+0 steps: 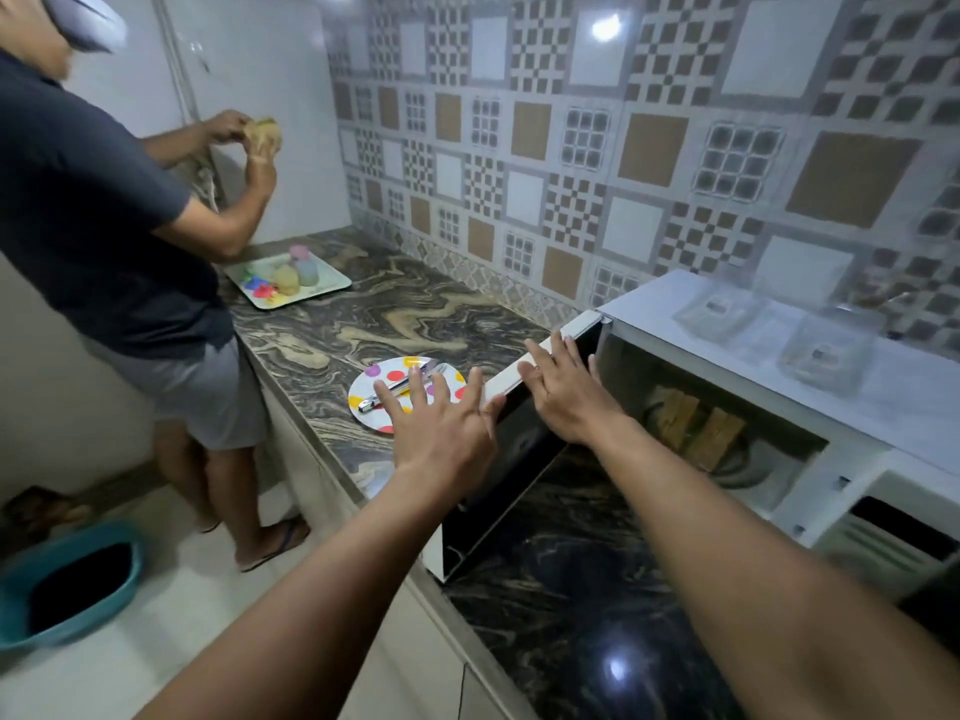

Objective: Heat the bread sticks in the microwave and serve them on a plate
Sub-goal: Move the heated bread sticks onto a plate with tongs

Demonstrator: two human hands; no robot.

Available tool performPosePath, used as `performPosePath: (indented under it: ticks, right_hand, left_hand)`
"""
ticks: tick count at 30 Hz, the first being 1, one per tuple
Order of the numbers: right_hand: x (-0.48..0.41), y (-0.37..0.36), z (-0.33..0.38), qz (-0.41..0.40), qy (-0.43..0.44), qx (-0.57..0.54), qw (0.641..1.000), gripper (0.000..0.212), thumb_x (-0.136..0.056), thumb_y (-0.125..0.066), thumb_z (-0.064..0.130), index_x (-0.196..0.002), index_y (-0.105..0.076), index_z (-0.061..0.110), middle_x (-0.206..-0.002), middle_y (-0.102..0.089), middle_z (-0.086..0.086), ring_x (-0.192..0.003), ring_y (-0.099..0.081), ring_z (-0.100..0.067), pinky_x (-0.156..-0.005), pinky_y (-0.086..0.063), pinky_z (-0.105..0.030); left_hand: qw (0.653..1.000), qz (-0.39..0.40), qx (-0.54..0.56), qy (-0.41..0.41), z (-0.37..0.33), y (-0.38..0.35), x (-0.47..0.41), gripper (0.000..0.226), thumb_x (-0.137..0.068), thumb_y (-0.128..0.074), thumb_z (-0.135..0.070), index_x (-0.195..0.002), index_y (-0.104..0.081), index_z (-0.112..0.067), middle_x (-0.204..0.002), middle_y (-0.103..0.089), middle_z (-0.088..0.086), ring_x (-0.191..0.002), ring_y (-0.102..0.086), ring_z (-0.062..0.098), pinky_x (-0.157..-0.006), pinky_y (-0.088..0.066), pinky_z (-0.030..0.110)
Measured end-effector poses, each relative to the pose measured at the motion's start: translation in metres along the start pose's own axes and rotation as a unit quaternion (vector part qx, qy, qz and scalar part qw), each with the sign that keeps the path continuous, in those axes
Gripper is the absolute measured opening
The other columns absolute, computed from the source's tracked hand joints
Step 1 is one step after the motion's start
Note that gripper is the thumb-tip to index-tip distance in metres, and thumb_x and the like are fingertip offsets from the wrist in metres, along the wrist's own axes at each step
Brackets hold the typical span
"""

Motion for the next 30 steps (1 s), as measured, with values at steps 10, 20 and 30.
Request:
performPosePath:
  ticks: [10,20,30]
  right_hand:
    - [-0.022,-0.013,0.015,-0.066,0.008,-0.001,0.998,0.067,-0.099,-0.012,0.062,-0.157,-0.018,0.028,-0.166,0.003,-0.011,-0.151,0.014,-0.024,-0.119,0.011,-0.054]
    - [-0.043,-0.011,0.023,-0.052,0.046,0.047,0.996,0.069,-0.099,-0.010,0.062,-0.156,-0.022,0.026,-0.165,-0.009,-0.011,-0.152,0.009,-0.027,-0.120,0.009,-0.051]
    - [-0.052,-0.014,0.028,-0.052,0.033,0.046,0.997,0.069,-0.100,-0.011,0.063,-0.157,-0.020,0.026,-0.165,-0.007,-0.012,-0.152,0.009,-0.028,-0.120,0.008,-0.053]
  left_hand:
    - [0.998,-0.060,-0.032,0.002,0.026,0.000,-0.032,0.063,-0.105,-0.011,-0.052,-0.159,-0.018,-0.022,-0.163,-0.026,0.013,-0.154,-0.013,0.031,-0.120,0.000,0.061]
    - [0.997,-0.070,-0.043,-0.005,0.031,-0.001,-0.049,0.061,-0.105,-0.010,-0.049,-0.159,-0.019,-0.021,-0.164,-0.024,0.013,-0.154,-0.012,0.031,-0.121,-0.002,0.061]
    - [0.997,-0.057,-0.049,-0.005,0.044,0.002,-0.063,0.061,-0.103,-0.012,-0.057,-0.156,-0.024,-0.030,-0.161,-0.031,0.009,-0.152,-0.018,0.032,-0.118,-0.009,0.064]
Point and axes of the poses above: each hand's wrist, its own x-axis away from the middle knuckle, its own y-axis out of the back of the hand, z = x × y, the point moved 9 cm from there along -x, towards the middle knuckle
